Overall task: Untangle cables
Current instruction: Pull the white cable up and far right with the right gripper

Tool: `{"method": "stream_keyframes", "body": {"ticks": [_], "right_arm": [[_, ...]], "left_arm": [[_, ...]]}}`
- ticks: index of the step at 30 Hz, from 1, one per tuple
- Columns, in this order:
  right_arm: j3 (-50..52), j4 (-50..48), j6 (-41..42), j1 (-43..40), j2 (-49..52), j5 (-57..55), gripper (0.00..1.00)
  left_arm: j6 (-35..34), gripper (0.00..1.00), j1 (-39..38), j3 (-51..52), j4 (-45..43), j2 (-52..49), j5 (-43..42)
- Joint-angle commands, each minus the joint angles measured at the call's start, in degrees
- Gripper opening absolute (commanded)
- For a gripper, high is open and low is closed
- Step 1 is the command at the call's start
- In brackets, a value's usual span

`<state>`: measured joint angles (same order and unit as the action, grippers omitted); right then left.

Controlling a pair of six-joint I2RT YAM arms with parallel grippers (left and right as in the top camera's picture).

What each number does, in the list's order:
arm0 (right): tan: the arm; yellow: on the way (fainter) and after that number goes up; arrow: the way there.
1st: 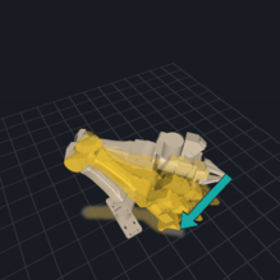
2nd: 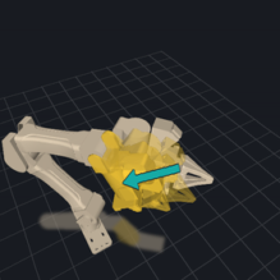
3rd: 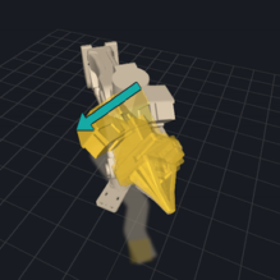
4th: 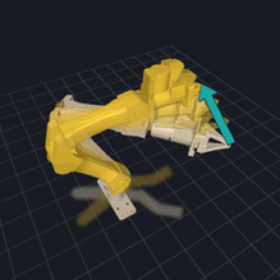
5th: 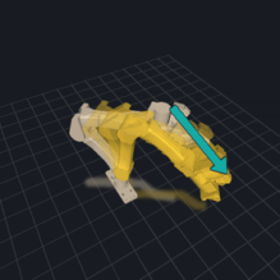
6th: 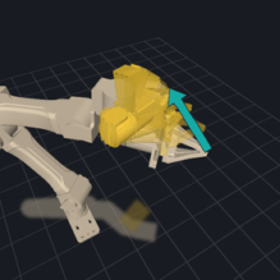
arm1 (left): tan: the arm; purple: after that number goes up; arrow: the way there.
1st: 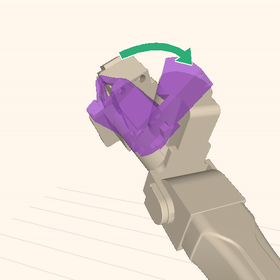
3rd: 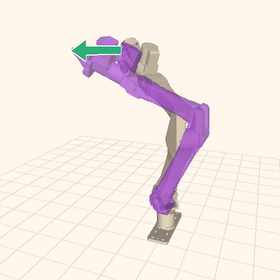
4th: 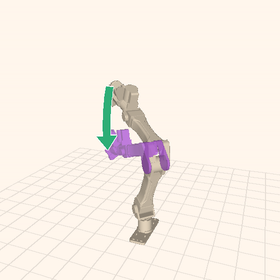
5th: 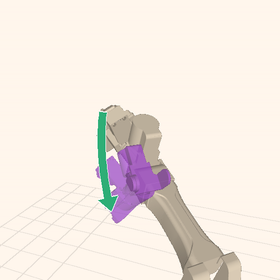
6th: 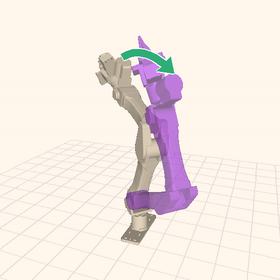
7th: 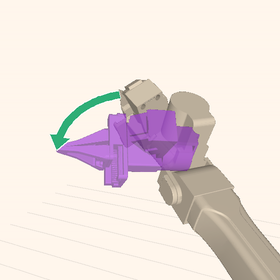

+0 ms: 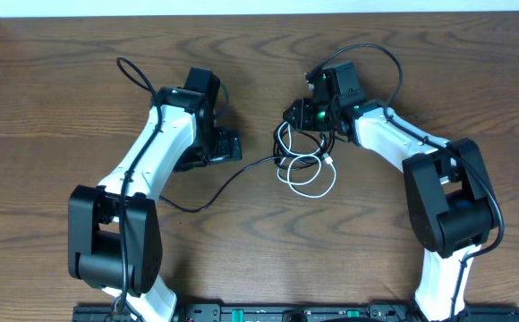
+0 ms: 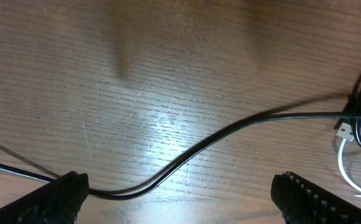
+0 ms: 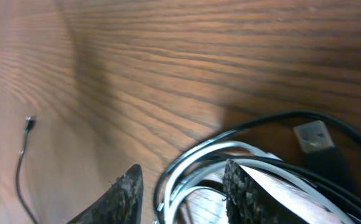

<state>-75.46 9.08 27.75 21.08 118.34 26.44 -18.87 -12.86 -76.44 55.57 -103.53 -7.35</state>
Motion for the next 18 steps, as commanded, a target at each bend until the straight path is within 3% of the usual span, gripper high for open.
{"method": "stream_keyframes", "body": {"ticks": [1, 12, 18], "right_arm": [[-0.2, -0.6, 0.6, 0.3, 0.0, 4.1, 0.36], [-0.2, 7.0, 10.4, 1.0, 0.0, 4.0, 0.35], [-0.2, 3.0, 11.4, 1.3, 0.0, -2.3, 0.38]], "left_arm": [[-0.1, 0.98, 0.1, -1.0, 0.3, -0.5, 0.4], [-0.1, 0.98, 0.1, -1.0, 0.3, -0.5, 0.4], [-0.1, 0.98, 0.1, -1.0, 0.3, -0.5, 0.4]]}}
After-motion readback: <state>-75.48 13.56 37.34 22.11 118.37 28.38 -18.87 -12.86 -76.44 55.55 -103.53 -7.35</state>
